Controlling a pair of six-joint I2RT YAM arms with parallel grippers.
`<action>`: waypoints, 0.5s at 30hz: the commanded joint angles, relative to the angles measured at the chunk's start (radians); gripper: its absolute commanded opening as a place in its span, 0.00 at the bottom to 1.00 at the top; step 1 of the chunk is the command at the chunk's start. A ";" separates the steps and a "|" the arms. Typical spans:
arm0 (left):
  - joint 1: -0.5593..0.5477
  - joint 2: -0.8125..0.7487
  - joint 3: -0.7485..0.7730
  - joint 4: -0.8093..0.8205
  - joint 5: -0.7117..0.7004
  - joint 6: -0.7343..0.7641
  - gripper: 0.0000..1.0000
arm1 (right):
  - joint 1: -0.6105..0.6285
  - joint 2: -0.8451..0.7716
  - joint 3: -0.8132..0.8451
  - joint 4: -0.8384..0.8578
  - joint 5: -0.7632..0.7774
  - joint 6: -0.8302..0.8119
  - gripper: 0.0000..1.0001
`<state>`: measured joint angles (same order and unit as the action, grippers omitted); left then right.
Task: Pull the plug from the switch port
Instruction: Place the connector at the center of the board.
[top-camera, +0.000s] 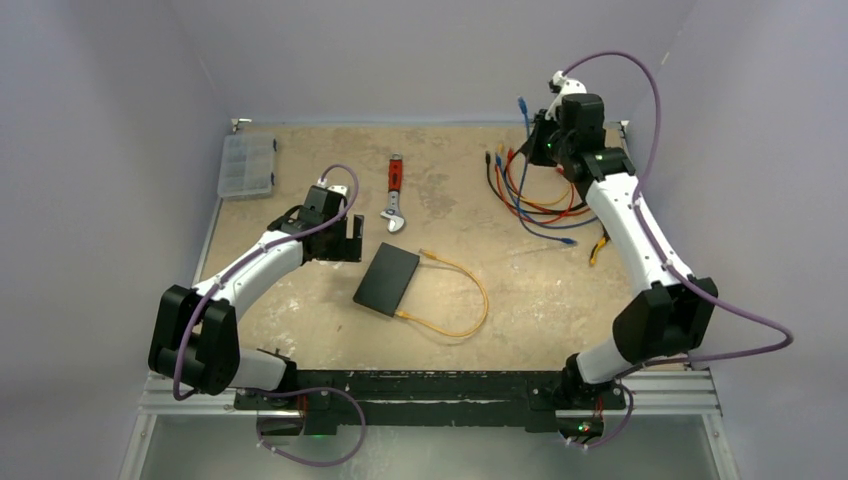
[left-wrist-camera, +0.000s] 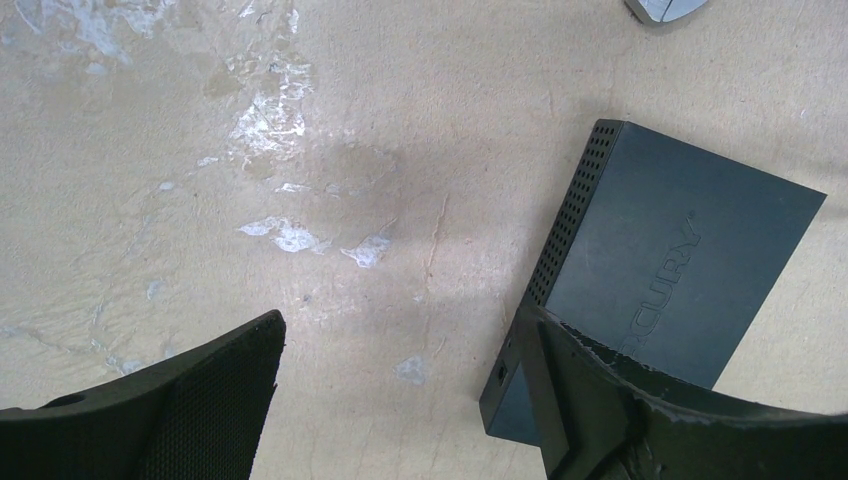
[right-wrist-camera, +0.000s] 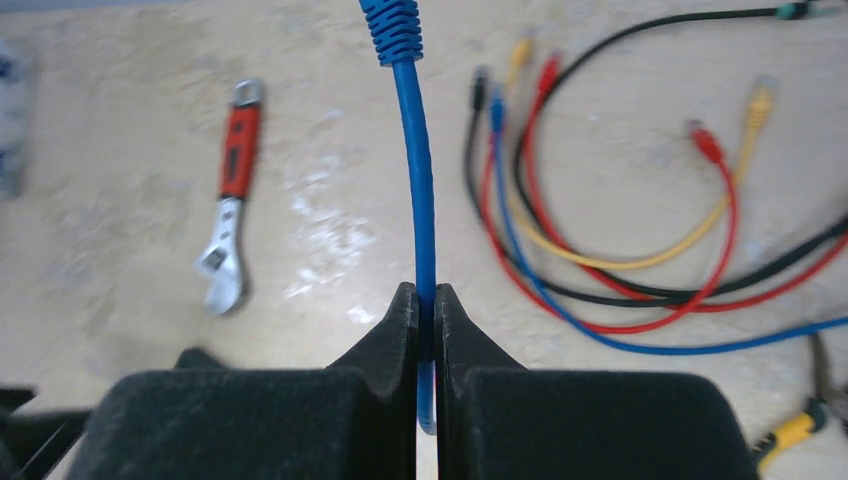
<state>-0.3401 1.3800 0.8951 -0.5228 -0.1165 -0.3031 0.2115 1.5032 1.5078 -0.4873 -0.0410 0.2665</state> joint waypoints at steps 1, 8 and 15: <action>0.009 -0.007 0.034 0.006 -0.005 0.000 0.85 | -0.049 0.088 0.084 -0.011 0.105 -0.052 0.00; 0.010 0.013 0.037 0.008 0.007 -0.001 0.85 | -0.051 0.362 0.293 -0.068 0.128 -0.078 0.00; 0.010 0.014 0.038 0.006 0.001 0.001 0.85 | -0.050 0.534 0.447 -0.068 -0.015 -0.073 0.07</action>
<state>-0.3397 1.3914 0.8959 -0.5224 -0.1158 -0.3031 0.1570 2.0132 1.8534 -0.5575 0.0063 0.2054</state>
